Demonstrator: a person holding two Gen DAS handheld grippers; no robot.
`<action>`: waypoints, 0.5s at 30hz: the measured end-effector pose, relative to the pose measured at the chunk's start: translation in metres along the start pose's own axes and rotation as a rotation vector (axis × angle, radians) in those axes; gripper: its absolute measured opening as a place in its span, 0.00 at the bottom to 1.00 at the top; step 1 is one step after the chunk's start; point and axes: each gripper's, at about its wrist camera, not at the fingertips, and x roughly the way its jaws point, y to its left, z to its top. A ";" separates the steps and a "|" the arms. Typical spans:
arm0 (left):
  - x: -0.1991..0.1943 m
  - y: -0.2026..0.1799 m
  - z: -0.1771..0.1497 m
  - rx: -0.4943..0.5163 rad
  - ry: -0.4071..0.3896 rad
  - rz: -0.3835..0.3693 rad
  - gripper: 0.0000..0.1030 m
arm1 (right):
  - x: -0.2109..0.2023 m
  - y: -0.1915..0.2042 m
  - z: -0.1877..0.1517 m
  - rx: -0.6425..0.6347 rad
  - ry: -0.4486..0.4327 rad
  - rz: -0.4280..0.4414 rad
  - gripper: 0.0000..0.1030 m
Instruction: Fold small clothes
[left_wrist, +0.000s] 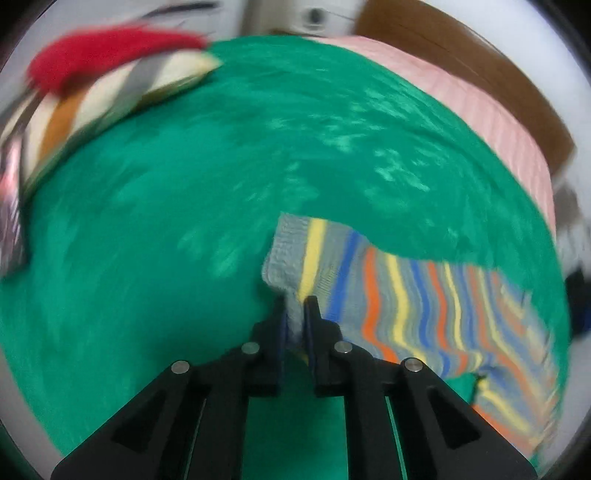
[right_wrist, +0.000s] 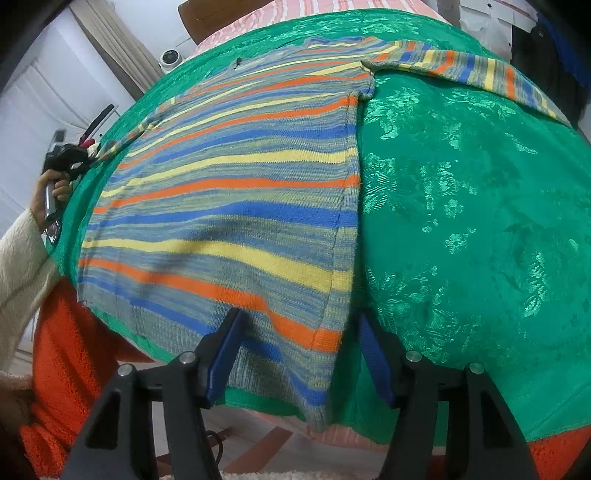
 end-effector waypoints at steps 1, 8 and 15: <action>0.000 0.001 -0.003 0.003 0.010 0.016 0.14 | 0.000 0.000 0.000 0.001 0.001 0.003 0.61; 0.005 0.017 -0.009 -0.011 0.013 -0.031 0.53 | -0.001 -0.002 -0.001 0.002 -0.007 0.009 0.61; 0.013 -0.014 -0.034 0.185 0.037 0.053 0.04 | 0.000 -0.001 0.000 -0.002 -0.008 0.009 0.62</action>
